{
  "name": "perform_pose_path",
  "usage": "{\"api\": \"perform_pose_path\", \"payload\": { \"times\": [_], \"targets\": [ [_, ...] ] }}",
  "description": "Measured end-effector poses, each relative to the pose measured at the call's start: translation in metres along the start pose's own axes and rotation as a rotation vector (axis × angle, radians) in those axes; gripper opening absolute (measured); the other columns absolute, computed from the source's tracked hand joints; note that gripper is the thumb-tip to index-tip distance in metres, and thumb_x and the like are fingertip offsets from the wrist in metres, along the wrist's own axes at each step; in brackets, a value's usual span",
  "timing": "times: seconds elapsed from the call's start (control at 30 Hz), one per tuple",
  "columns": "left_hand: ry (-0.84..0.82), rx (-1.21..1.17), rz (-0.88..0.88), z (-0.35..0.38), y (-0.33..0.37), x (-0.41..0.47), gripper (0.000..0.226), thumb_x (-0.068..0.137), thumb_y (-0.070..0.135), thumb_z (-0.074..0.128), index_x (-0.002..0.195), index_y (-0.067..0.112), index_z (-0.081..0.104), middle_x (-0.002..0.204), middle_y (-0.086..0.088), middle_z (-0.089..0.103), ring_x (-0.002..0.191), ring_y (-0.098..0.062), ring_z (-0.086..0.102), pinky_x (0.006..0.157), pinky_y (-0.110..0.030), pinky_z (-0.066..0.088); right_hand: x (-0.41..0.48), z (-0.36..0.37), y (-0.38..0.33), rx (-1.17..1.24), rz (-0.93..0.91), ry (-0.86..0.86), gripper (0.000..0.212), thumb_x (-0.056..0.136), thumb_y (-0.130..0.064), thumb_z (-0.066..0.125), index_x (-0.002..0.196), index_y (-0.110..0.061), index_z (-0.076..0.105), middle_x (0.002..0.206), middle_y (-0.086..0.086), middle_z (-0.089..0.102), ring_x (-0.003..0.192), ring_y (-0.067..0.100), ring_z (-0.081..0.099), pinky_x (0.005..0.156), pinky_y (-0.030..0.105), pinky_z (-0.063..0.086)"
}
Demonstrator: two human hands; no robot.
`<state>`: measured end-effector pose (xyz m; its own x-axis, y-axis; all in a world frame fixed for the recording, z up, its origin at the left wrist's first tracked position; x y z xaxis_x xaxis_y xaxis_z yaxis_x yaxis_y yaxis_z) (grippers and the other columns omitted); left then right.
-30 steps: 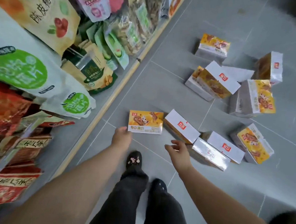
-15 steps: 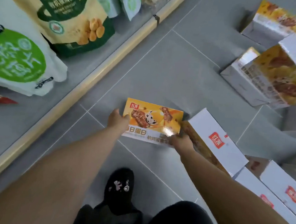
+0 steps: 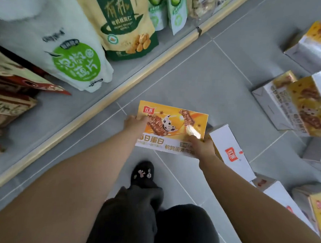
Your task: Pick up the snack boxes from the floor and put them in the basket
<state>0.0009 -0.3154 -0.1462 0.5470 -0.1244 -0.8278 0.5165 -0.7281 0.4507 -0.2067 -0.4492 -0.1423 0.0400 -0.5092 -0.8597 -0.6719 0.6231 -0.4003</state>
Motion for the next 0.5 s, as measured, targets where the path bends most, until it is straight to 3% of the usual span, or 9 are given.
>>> {"api": "perform_pose_path", "payload": {
  "times": [0.13, 0.23, 0.3, 0.4, 0.47, 0.5],
  "targets": [
    [0.065, -0.077, -0.027, -0.067, 0.04, -0.128, 0.065, 0.065, 0.055, 0.062, 0.107, 0.005, 0.061, 0.097, -0.013, 0.071, 0.078, -0.028, 0.07, 0.067, -0.039, 0.059, -0.117, -0.036, -0.059, -0.124, -0.06, -0.01, 0.065, 0.071, -0.048, 0.066, 0.117, -0.004, 0.056, 0.106, 0.01, 0.067, 0.093, 0.028, 0.064, 0.069, 0.03, 0.045],
    [0.05, -0.132, -0.033, -0.105, 0.054, -0.199, 0.086, 0.057, 0.076, 0.053, 0.118, 0.015, 0.059, 0.108, -0.012, 0.068, 0.088, -0.031, 0.069, 0.08, -0.046, 0.057, -0.197, -0.062, -0.094, -0.144, -0.132, 0.014, 0.049, 0.07, -0.05, 0.067, 0.101, -0.013, 0.055, 0.092, 0.004, 0.065, 0.087, 0.027, 0.065, 0.064, 0.031, 0.048],
    [0.067, -0.136, -0.013, -0.125, 0.042, -0.215, 0.098, 0.046, 0.094, 0.044, 0.112, 0.024, 0.064, 0.11, -0.011, 0.069, 0.095, -0.034, 0.068, 0.089, -0.052, 0.052, -0.244, -0.078, -0.109, -0.09, -0.158, 0.007, 0.042, 0.075, -0.053, 0.065, 0.09, -0.018, 0.049, 0.086, 0.003, 0.059, 0.083, 0.026, 0.063, 0.075, 0.038, 0.053],
    [0.15, -0.265, -0.029, -0.149, 0.025, -0.259, 0.111, 0.03, 0.101, 0.042, 0.108, 0.026, 0.065, 0.111, -0.012, 0.069, 0.097, -0.036, 0.067, 0.09, -0.055, 0.051, -0.31, -0.1, -0.121, -0.093, -0.167, -0.071, 0.066, 0.064, -0.074, 0.055, 0.099, -0.018, 0.046, 0.098, 0.005, 0.059, 0.094, 0.027, 0.062, 0.089, 0.046, 0.052],
    [0.178, -0.372, 0.003, -0.159, 0.043, -0.35, 0.101, 0.05, 0.091, 0.048, 0.119, 0.018, 0.057, 0.119, -0.015, 0.065, 0.102, -0.037, 0.064, 0.092, -0.056, 0.05, -0.35, -0.112, -0.122, -0.128, -0.189, -0.112, 0.082, 0.054, -0.083, 0.049, 0.105, -0.019, 0.046, 0.108, 0.008, 0.06, 0.097, 0.03, 0.062, 0.089, 0.05, 0.052],
    [0.224, -0.405, -0.002, -0.163, 0.042, -0.389, 0.096, 0.061, 0.083, 0.048, 0.127, 0.014, 0.051, 0.125, -0.015, 0.06, 0.109, -0.037, 0.06, 0.097, -0.054, 0.046, -0.366, -0.117, -0.119, -0.152, -0.199, -0.135, 0.082, 0.058, -0.084, 0.049, 0.107, -0.019, 0.045, 0.11, 0.008, 0.061, 0.096, 0.03, 0.062, 0.086, 0.048, 0.052]
  ]
}}
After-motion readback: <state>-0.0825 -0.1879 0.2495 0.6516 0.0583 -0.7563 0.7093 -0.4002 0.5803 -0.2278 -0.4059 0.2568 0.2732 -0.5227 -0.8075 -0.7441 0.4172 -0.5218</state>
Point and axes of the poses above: each hand's wrist, its own x-axis towards the middle knuckle, its own z-axis out of the palm, y = z × x, the point moved 4 cm from there along x, towards the middle knuckle
